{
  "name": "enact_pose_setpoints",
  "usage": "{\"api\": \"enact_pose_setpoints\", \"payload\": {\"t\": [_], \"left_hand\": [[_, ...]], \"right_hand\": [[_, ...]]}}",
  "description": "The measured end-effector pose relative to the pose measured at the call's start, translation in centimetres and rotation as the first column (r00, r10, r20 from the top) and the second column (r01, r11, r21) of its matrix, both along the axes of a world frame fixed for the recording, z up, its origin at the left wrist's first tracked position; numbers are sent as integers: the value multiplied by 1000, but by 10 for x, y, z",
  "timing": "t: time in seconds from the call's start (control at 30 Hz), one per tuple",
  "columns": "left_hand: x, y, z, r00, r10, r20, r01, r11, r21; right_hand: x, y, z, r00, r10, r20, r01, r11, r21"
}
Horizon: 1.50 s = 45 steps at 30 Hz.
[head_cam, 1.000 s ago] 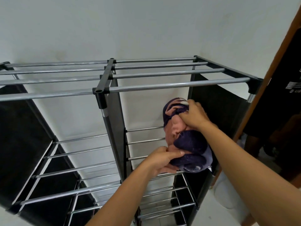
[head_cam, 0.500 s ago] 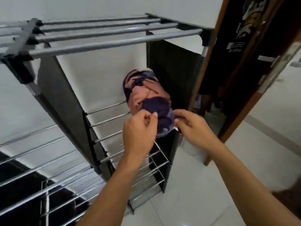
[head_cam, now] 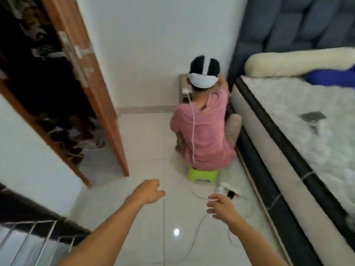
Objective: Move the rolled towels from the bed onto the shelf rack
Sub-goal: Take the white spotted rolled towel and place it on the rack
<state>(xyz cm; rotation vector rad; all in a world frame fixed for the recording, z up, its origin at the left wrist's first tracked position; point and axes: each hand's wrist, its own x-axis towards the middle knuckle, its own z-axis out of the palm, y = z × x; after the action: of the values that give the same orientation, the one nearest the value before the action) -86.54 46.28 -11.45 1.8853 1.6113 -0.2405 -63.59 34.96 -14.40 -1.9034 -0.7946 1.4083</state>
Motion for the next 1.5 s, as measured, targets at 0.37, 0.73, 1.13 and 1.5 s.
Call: {"api": "enact_pose_setpoints", "payload": {"t": [0.37, 0.73, 1.13, 1.5], "left_hand": [[423, -160, 7, 707, -684, 183, 692, 722, 22], [649, -301, 14, 604, -645, 467, 796, 512, -323], [794, -313, 26, 933, -137, 333, 355, 507, -786], [895, -341, -6, 958, -69, 279, 278, 468, -839]], "right_hand": [[292, -285, 1, 580, -810, -85, 813, 582, 3], [394, -409, 15, 66, -988, -136, 997, 61, 47], [536, -431, 31, -95, -991, -97, 982, -109, 153], [728, -436, 23, 54, -994, 95, 984, 69, 166]]}}
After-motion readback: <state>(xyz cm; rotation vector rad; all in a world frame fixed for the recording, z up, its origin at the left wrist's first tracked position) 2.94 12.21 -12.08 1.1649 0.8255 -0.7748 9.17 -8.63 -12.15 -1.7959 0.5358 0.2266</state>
